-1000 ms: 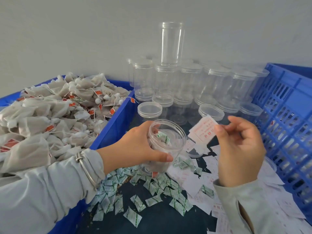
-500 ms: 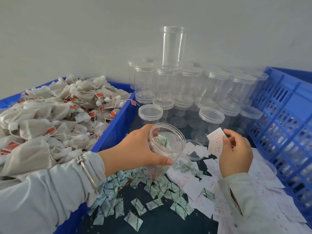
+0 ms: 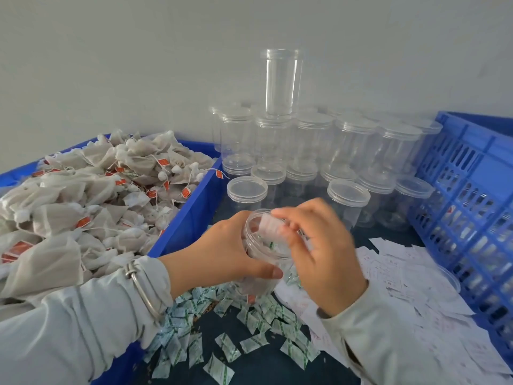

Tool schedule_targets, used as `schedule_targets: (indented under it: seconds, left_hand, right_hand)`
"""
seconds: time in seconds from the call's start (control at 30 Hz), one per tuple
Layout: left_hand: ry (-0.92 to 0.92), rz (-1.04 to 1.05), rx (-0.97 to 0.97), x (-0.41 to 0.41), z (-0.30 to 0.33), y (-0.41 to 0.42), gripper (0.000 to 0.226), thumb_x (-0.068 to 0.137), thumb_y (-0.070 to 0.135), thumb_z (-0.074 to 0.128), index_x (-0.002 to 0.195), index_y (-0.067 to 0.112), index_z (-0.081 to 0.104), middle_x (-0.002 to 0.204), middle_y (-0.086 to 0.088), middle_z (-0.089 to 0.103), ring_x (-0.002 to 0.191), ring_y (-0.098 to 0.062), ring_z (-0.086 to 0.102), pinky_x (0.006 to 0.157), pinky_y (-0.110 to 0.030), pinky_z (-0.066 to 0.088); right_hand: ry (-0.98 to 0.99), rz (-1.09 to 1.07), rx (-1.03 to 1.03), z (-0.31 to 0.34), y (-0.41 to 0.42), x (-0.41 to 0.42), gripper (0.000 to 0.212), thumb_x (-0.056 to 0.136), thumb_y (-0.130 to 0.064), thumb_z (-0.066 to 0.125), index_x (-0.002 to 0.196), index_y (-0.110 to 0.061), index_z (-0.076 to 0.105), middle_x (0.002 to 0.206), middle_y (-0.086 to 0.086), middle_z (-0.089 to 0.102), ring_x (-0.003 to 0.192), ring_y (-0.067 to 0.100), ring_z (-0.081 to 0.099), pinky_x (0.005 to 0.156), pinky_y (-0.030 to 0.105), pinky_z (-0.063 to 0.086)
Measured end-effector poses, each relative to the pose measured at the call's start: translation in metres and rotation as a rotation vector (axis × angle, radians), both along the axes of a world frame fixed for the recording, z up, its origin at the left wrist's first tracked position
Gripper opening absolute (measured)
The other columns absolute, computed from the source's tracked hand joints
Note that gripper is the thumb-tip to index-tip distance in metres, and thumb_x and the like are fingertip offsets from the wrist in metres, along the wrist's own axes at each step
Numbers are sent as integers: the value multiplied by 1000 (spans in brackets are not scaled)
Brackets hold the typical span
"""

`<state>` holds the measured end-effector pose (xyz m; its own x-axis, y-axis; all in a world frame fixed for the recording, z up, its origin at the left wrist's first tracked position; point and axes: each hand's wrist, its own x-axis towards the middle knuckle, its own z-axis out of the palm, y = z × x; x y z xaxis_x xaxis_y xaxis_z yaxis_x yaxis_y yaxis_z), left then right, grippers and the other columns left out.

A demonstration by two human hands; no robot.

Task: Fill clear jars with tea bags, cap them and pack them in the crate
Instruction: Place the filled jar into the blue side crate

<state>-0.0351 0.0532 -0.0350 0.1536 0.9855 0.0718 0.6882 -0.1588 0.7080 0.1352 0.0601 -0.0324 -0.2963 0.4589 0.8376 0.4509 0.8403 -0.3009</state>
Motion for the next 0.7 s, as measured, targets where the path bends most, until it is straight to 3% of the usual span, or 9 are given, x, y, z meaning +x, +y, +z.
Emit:
schedule_targets:
  seconds: [0.13,0.23,0.33,0.47,0.53,0.63,0.7]
  left_hand:
    - [-22,-16,28,0,0,0,76,53,49,86,117,39,48,101,22,63,92,8,59,85,-23,51]
    - [-35,-30,22,-1,-1,1,80,50,51,85,120,41,48,103,25,63,95,11,58,87,-22,49]
    - [-8,-23,13,0,-2,1,79,46,56,81,116,45,48,99,29,63,92,12,58,83,-20,49]
    - [50,-23,17,0,-1,1,67,49,56,74,110,49,45,97,29,60,92,13,56,79,-15,46]
    - [90,-41,24,-1,0,0,66,57,52,74,115,49,43,102,31,56,95,13,54,78,-13,44]
    - [109,-39,60,2,2,-3,70,54,55,72,116,53,41,102,38,53,97,20,50,74,-9,42]
    - [114,-38,89,7,4,-5,70,52,58,68,116,53,41,100,41,53,97,24,48,72,-7,41]
  right_hand:
    - [-106,96,-263,-12,0,-6,23,90,-14,52,105,-9,69,91,-8,52,83,7,54,74,24,47]
    - [-135,131,-326,-13,1,-2,31,95,-29,45,104,-12,69,93,-13,60,87,1,54,78,16,44]
    - [-184,138,-398,-11,-3,0,40,93,-43,41,99,-16,70,84,-8,69,80,6,58,74,20,43]
    - [-339,85,-493,-13,-10,-3,65,80,-68,31,124,-28,56,99,-6,67,96,10,54,84,18,35]
    - [-439,72,-511,-15,-12,-5,61,82,-68,41,128,-28,48,101,-3,65,100,15,52,86,23,36]
    - [-499,85,-602,-8,-15,-5,42,88,-56,51,115,-24,50,100,-2,65,98,18,56,84,32,45]
    - [-555,85,-624,1,-17,-1,29,89,-55,50,85,-27,51,81,-6,58,83,17,54,69,29,42]
